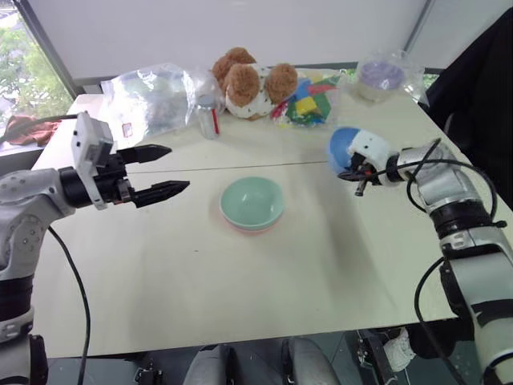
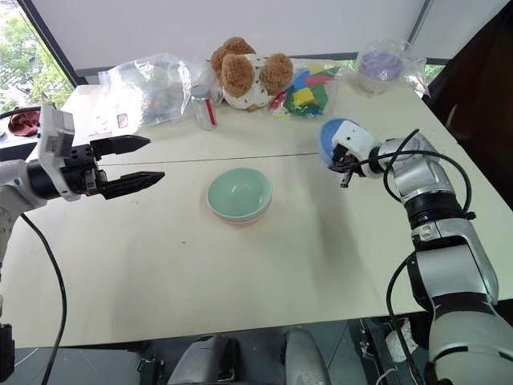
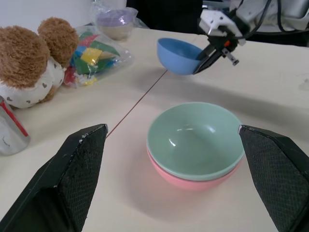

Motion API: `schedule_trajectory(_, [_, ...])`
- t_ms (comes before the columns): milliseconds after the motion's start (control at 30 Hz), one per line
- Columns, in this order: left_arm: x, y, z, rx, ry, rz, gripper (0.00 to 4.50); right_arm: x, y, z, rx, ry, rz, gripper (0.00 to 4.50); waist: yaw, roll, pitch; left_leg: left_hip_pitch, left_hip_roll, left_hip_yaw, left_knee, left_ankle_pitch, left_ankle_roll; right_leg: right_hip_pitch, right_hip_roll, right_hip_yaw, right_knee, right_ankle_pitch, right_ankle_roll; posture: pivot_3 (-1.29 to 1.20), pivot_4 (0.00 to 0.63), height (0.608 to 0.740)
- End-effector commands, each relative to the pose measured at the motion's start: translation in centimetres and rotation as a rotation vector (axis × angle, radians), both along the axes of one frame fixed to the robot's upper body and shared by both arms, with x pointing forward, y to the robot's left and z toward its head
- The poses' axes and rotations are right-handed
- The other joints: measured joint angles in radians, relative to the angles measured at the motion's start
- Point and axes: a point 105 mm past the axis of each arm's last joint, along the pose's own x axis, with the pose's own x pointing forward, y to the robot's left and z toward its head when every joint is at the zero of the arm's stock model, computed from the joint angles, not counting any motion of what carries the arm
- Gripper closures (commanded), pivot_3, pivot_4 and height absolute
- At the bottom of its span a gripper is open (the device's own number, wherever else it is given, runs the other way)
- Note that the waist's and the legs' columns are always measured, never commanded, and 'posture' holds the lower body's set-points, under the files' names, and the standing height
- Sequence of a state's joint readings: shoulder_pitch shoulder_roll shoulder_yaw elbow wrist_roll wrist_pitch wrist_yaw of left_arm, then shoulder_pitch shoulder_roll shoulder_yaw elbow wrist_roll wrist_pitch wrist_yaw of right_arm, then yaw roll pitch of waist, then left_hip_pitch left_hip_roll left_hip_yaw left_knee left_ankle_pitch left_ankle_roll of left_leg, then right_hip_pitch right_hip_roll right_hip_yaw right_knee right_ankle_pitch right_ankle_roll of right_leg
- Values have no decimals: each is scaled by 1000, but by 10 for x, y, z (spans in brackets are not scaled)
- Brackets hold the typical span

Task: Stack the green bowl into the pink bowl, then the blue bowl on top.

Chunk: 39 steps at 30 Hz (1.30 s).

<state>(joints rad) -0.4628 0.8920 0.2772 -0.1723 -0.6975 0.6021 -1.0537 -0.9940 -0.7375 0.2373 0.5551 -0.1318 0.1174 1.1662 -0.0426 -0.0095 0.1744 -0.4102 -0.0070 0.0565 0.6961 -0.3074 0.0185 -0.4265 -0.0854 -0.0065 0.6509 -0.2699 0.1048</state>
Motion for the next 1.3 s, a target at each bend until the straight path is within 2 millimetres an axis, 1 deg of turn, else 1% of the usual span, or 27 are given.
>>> schedule_trajectory(33, [-3, -3, 11, 17, -50, -12, 0, -36, 45, 34, 26, -39, 277, 4479, 1, 0, 0, 0, 0, 0, 0, 0, 0, 0, 0, 0, 0, 0, 0, 0, 150, 740])
schedule_trajectory(133, [-2, -5, 11, 18, -47, -17, 0, -66, 84, 38, 13, -3, 476, 4479, 4, 0, 0, 0, 0, -1, 0, 0, 0, 0, 0, -1, 0, 0, 0, 0, 150, 740])
schedule_trajectory(167, [-2, -5, 11, 18, -46, -19, 0, -72, 93, 37, 10, 9, 522, 4479, 6, 0, 0, 0, 0, -1, 0, 0, 0, 0, 0, -1, 0, 0, 0, 0, 150, 740])
schedule_trajectory(233, [-2, -6, 10, 19, -45, -21, 0, -79, 105, 34, 0, 31, 571, 4479, 8, -1, 0, 0, 0, -1, 1, 0, 0, 1, 0, -1, 0, 0, 0, 0, 150, 740])
schedule_trajectory(367, [-4, -6, 11, 15, -39, -24, 0, -84, 118, 19, -54, 74, 635, 4479, 20, -1, 0, 0, -1, -1, 2, 0, 0, 1, -1, -1, 0, 0, 0, 0, 150, 740])
schedule_trajectory(500, [-10, -6, 7, 23, -17, -24, 0, -83, 119, 2, -117, 115, 669, 4479, 27, -1, 0, 0, -1, -1, 1, 0, 0, 1, -1, -2, 0, 0, 0, 0, 150, 740])
schedule_trajectory(600, [-12, -5, 4, 29, -1, -8, 0, -85, 120, -1, -139, 130, 695, 4479, 27, -1, 0, 0, -1, -1, 1, 0, 0, 1, -2, -2, 0, 0, 0, 0, 150, 740])
schedule_trajectory(700, [-14, -6, 3, 23, 6, -4, 0, -88, 125, 2, -134, 133, 723, 3498, 26, -1, 0, 0, -1, -1, 1, 0, 0, 1, -1, -2, 0, 0, 0, 0, 150, 740])
schedule_trajectory(733, [-14, -5, 3, 27, 7, 1, 0, -89, 128, 6, -125, 122, 730, 3104, 25, -1, 0, 0, -1, -1, 1, 0, 0, 1, -1, -2, 0, 0, 0, 0, 150, 740])
schedule_trajectory(833, [-13, -4, 2, 28, 6, 13, 0, -88, 132, 17, -90, 92, 729, 1460, 25, -1, 0, 0, -1, -1, 1, 0, 0, 1, -1, -2, 0, 0, 0, 0, 150, 740])
schedule_trajectory(867, [-13, -4, 2, 26, 8, 13, 0, -88, 131, 26, -64, 67, 716, 1071, 25, -1, 0, 0, -1, -1, 1, 0, 0, 1, -1, -2, 0, 0, 0, 0, 150, 740])
schedule_trajectory(933, [-13, -4, 1, 22, 10, 11, 0, -87, 128, 42, -10, 33, 686, 16, 26, -1, 0, 0, -1, -1, 1, 0, 0, 1, -1, -2, 0, 0, 0, 0, 150, 740])
schedule_trajectory(967, [-13, -4, 1, 21, 11, 10, 0, -87, 126, 48, 13, 25, 672, 16, 28, -1, 0, 0, -1, -1, 1, 0, 0, 1, -2, -2, 0, 0, 0, 0, 150, 740])
schedule_trajectory(1000, [-13, -5, 1, 23, 12, 7, 0, -87, 120, 55, 42, 19, 647, 16, 29, -1, 0, 0, -1, -2, 1, 0, 0, 1, -2, -2, 0, 0, 0, 0, 150, 740])
schedule_trajectory(1100, [-14, -3, -2, 45, 24, 2, 0, -90, 77, 83, 178, -6, 497, 16, 36, -1, 0, 0, -1, -2, 1, 0, 0, 1, -2, -2, 0, 0, 0, 0, 150, 740])
schedule_trajectory(1200, [-15, -1, -3, 54, 33, -5, 0, -100, 55, 94, 263, -4, 424, 16, 37, -1, 0, -1, -2, -4, 1, -1, 1, 2, -4, -3, -1, 0, 0, 0, 150, 740])
schedule_trajectory(1300, [-18, 3, -4, 67, 46, -13, 0, -111, 23, 107, 379, -6, 288, 16, 29, -1, 0, -1, -2, -4, 0, -1, 1, 2, -4, -3, -2, 0, 0, 0, 150, 740])
